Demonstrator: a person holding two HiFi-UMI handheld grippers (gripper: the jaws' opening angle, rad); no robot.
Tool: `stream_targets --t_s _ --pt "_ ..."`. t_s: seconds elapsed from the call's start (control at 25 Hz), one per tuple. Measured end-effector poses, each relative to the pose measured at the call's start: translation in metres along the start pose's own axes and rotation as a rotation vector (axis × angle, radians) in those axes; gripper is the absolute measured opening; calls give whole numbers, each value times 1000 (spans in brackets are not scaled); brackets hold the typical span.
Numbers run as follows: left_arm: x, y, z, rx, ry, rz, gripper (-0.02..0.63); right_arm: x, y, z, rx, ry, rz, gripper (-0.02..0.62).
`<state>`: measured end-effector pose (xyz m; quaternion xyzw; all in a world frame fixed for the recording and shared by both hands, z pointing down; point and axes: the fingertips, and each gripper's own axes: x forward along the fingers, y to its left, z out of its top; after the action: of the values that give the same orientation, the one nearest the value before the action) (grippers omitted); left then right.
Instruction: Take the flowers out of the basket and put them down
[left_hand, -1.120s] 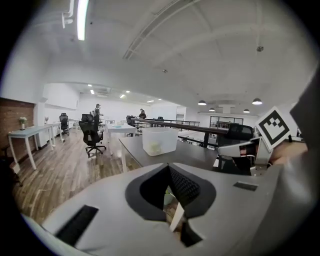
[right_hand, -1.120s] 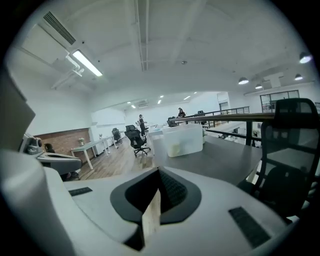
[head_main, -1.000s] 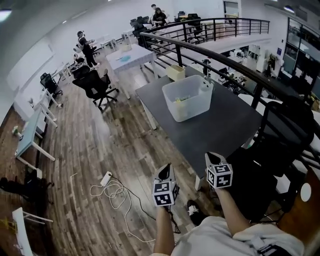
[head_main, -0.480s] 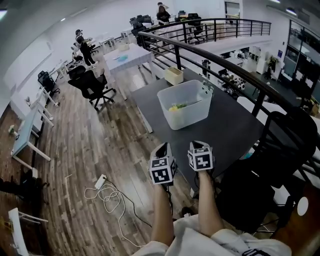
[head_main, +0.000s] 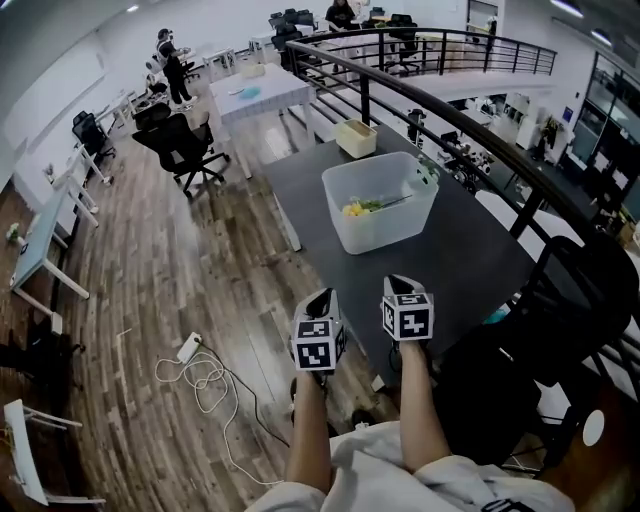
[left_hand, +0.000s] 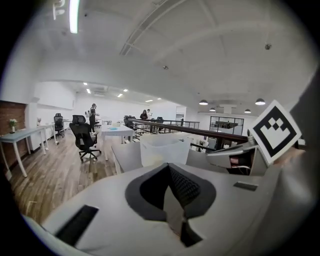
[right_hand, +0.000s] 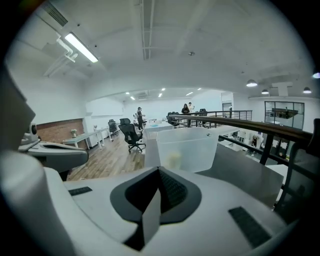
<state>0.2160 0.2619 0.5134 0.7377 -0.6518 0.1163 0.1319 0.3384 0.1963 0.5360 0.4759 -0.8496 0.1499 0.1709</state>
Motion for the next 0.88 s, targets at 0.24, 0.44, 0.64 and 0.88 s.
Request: stream_targets --t_s 0.24,0.44,0.64,0.88 --pt "44 10 17 33 8 -84 20 21 -7 6 1 26 -45 14" --pt "81 16 25 39 21 -176 20 35 -18 8 31 38 -117 14" --pt "107 30 32 65 34 -254 20 52 -24 15 85 32 -199 14" --pt "129 56 31 68 69 -351 20 66 -21 18 163 38 -298 14"
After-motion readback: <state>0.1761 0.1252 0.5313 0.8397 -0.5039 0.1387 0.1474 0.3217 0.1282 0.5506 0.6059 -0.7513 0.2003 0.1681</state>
